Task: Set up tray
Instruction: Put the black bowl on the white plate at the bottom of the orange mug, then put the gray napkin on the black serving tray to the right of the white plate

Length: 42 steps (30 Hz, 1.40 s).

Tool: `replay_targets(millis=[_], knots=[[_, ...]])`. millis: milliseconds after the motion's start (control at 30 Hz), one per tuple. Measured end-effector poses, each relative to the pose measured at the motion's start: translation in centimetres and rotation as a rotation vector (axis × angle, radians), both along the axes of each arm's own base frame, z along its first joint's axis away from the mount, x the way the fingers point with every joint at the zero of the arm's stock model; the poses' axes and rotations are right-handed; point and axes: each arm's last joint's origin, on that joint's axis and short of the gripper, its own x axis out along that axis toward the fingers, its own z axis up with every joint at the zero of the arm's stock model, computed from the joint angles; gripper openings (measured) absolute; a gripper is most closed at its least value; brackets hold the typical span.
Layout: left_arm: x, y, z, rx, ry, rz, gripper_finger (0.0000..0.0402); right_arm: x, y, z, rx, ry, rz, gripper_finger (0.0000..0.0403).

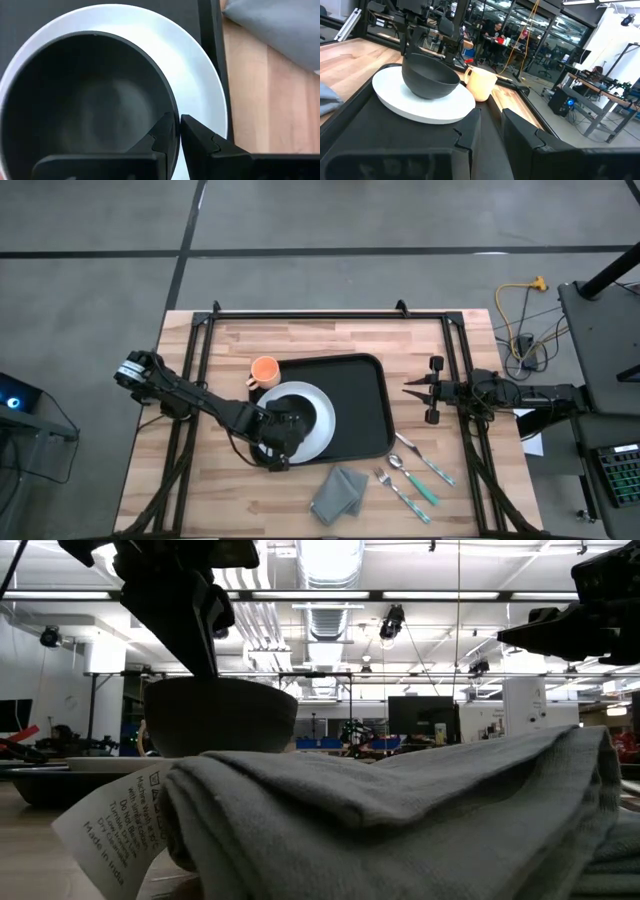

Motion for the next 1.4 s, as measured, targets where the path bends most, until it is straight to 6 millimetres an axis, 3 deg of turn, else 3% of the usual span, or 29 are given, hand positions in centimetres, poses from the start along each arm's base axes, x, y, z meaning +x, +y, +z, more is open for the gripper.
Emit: replay_targets(millis=[500,967,1200,1400], knots=[[-0.2,-0.1,0.0,-0.055,0.035,-0.010,0.0018,0.0,0.0,0.0,0.000,0.000,0.000,0.0068],[0.6,-0.8,2.0,-0.164,-0.029,-0.058,0.0018,0.0,0.0,0.0,0.000,0.000,0.000,0.0068],[0.7,-0.8,2.0,-0.183,-0.037,-0.033,0.0018,0.0,0.0,0.0,-0.002,0.000,0.000,0.0068],[0.4,-1.2,0.8,-0.186,-0.040,-0.048,0.0018,0.0,0.0,0.0,0.000,0.000,0.000,0.0068]])
